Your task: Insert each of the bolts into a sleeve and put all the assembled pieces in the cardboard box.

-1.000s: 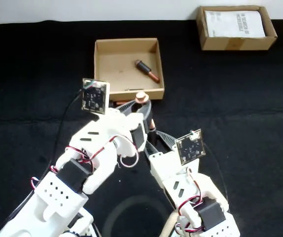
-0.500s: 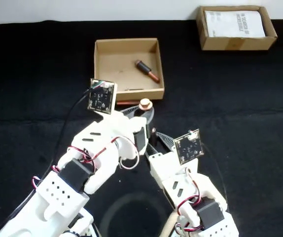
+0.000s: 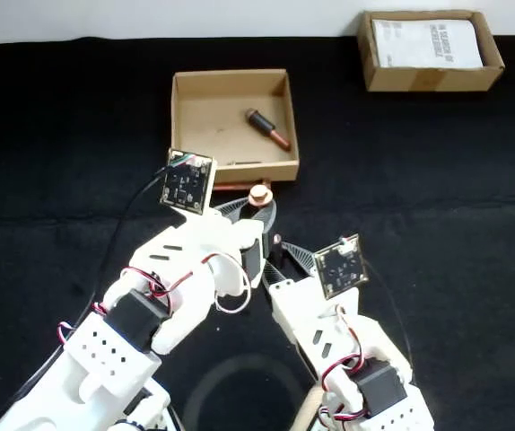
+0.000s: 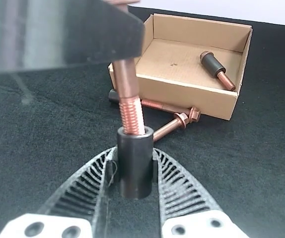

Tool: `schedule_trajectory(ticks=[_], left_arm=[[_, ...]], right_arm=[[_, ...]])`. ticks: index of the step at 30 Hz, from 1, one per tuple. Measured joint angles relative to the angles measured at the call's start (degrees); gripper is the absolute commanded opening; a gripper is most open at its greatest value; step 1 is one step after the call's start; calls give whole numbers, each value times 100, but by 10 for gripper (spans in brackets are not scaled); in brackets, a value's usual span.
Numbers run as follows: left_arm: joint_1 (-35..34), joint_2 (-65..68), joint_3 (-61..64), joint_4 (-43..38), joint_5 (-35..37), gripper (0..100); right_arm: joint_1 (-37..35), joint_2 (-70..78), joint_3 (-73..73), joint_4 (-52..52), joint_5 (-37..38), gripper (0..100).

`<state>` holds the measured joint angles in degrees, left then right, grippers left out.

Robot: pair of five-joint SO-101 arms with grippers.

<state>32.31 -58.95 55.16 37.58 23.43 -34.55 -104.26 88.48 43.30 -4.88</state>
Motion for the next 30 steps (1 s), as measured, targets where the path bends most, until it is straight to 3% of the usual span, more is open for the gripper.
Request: schedule_trajectory(ticks=[6,12,22,26,30], left_arm=[[0,-35,237,-35,-35,14],[35,35,396,-53,-35,14],[62,0,774,-651,-35,21],[62,35,756,-615,-123,193],[9,26,237,360,-88,320]], right_arm=[[0,9,0,9,18,6],[0,0,-202,0,563,6],[26,9,-325,9,651,6],[26,9,-325,9,659,6],[0,9,-352,9,659,6]])
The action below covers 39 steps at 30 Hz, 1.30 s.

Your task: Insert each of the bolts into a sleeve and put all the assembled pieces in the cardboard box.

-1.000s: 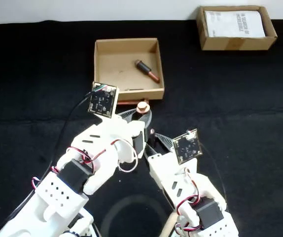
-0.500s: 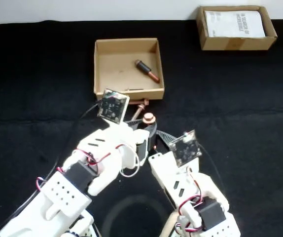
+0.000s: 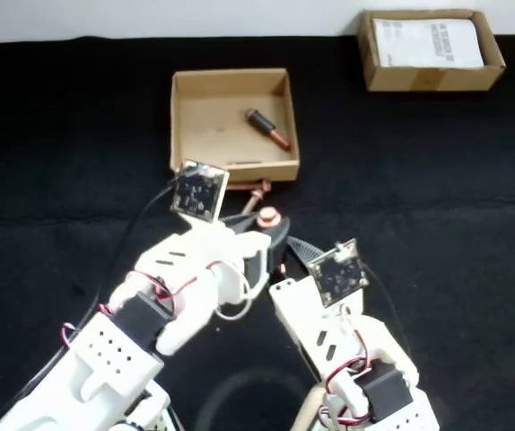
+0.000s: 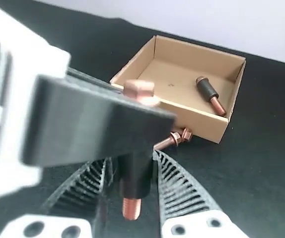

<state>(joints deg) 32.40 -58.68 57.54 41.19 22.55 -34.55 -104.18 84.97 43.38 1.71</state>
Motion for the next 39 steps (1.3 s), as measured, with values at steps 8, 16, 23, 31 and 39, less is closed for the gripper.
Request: schedule_trajectory(ticks=[8,16,23,31,39], left_arm=[[668,0,-1697,3007,18,322],[668,-844,-3007,4343,-9,216],[-1125,-1776,-2673,4193,-730,5],[-3411,-3244,-316,2426,-985,16],[-4466,-4440,3086,105,-985,16]], right_arm=[[-9,-9,-62,0,18,6],[299,9,-202,-246,18,6],[334,1574,-1495,-290,18,6],[334,4607,-4132,-299,35,6],[334,7059,-6242,-299,1530,6]])
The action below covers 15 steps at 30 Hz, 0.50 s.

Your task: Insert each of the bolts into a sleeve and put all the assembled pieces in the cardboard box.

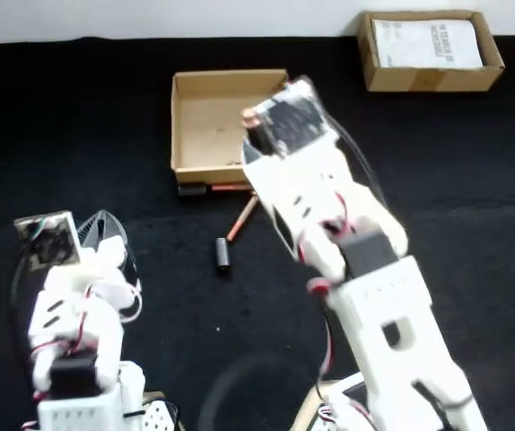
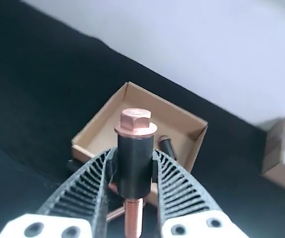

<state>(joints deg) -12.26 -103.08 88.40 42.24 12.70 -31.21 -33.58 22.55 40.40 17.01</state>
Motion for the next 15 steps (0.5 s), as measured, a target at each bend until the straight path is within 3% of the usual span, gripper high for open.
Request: schedule_trajectory(ticks=[4,9,15], left_arm=[[-202,9,747,-932,9,16],[-255,123,774,-615,9,20],[-255,422,782,-642,9,20]], right_arm=[[0,923,-651,-18,1002,6],[0,2004,-1424,-18,2171,6],[0,3323,-2418,-18,2936,6]])
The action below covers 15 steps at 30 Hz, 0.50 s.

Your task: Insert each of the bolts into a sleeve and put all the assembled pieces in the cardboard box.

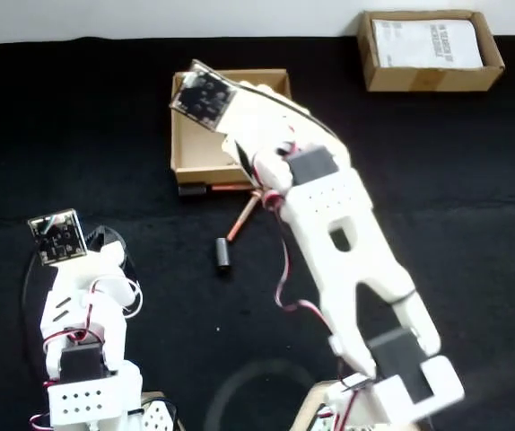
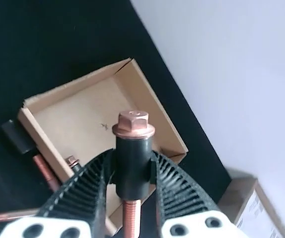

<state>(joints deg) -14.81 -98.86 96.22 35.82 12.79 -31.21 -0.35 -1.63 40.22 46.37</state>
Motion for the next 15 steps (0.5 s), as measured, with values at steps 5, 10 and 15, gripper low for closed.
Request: schedule_trajectory(ticks=[5,10,15], left_arm=[[0,273,0,-290,0,20],[0,264,0,-316,0,20],[0,0,0,-211,0,20]], right_arm=[[79,1240,-765,-413,352,6],[193,2400,-1064,-1002,519,6],[343,3385,-1064,-1380,527,6]])
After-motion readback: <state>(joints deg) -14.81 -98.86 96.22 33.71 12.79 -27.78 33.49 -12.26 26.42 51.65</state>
